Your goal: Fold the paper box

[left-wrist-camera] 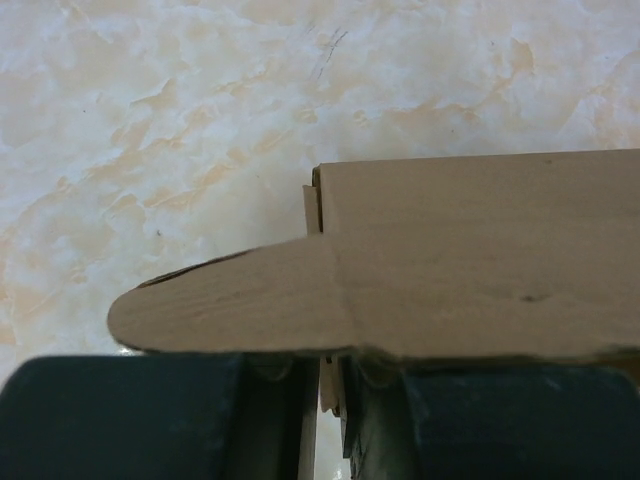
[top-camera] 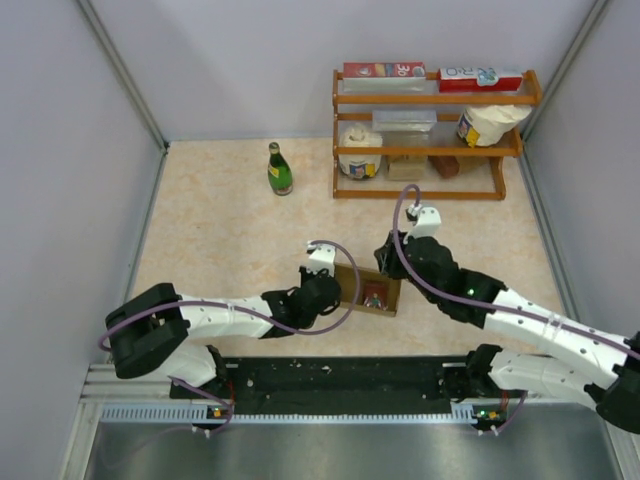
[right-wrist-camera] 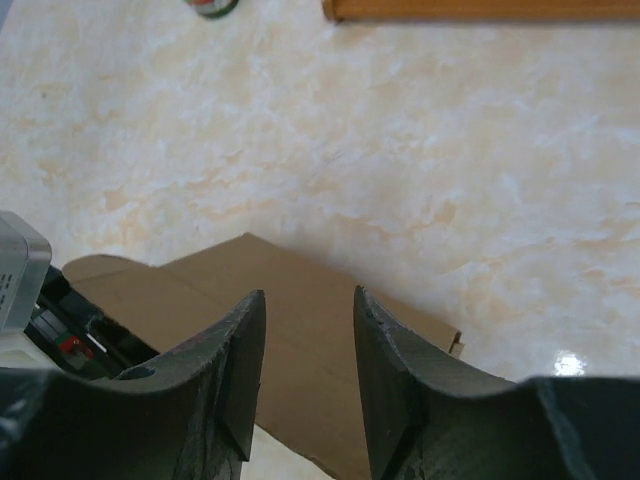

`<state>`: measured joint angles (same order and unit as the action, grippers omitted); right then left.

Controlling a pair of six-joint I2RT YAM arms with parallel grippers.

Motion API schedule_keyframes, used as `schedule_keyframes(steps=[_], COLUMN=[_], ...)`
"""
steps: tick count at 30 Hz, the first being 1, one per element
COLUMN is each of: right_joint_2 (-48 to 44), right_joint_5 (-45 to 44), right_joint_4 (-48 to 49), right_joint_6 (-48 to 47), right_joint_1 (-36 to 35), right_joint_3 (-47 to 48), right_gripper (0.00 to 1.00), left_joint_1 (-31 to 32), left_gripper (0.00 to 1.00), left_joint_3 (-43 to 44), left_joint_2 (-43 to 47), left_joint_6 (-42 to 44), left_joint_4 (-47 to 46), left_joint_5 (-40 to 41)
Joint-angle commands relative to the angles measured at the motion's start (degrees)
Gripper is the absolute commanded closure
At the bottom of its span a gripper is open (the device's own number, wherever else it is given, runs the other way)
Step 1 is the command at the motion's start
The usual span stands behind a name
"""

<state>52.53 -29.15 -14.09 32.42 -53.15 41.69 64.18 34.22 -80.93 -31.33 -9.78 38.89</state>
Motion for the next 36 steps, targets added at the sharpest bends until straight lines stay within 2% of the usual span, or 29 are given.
schedule_keyframes(steps=[1,11,12,16,19,22,26,36], right_joint_2=[4.59,8.90,8.99,9.25,9.60,9.96,9.96,9.52], right_joint_5=[10.16,14.12,14.29,14.73,15.08,15.52,15.87,16.75], right_joint_4=[4.50,7.14,7.23,7.76,8.11,8.29,8.64,10.31], right_joint_6=[1.67,3.43,3.52,4.14,4.40,4.58,4.67,4.23], right_joint_1=[1.73,2.26,2.26,2.26,2.17,2.17,2.17,2.17], right_joint_3=[2.52,0.67,0.50,-0.64,-1.44,-2.23,-3.46,-6.45], right_gripper=[0.59,0.59,0.59,0.59,0.59,0.59,0.59,0.59], left_joint_1=[0.50,0.94,0.94,0.94,0.94,0.94,0.94,1.03], left_gripper=[0.83,0.66,0.59,0.42,0.23,0.12,0.07,0.09], left_joint_3=[2.26,2.43,2.35,2.26,2.26,2.52,0.95,-4.86], left_joint_2=[-0.64,1.73,2.26,5.24,7.70,10.34,15.17,32.92], left_joint_6=[0.57,0.22,0.31,0.75,1.71,1.89,1.27,0.30], left_joint_4=[1.43,3.89,3.98,4.51,5.12,7.57,9.52,16.46], left_joint_5=[0.83,-1.10,-1.62,-4.08,-6.28,-9.09,-14.01,-24.56])
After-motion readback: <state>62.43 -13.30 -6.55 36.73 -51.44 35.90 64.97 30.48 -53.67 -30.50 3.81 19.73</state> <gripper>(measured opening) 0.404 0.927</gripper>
